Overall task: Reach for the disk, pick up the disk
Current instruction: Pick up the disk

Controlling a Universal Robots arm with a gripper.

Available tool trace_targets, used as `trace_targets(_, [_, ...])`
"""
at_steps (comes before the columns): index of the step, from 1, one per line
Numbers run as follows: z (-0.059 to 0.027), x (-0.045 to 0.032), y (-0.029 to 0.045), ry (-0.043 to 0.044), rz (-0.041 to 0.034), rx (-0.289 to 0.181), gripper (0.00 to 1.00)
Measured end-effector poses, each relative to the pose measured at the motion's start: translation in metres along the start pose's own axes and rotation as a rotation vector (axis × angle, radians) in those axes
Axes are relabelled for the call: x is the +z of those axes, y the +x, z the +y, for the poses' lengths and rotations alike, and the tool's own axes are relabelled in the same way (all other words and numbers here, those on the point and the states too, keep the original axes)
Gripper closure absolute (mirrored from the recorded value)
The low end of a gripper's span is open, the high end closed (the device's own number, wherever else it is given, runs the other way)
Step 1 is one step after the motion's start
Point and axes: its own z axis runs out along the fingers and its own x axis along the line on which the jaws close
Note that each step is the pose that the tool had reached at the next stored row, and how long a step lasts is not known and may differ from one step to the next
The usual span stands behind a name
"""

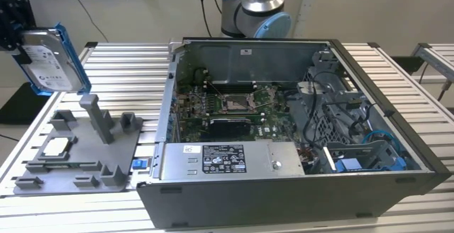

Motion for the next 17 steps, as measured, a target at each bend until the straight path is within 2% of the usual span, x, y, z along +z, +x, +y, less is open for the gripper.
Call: trace_targets(17, [0.0000,-0.0137,-0.0003,0.0023,-0.0002,0.000,1.00])
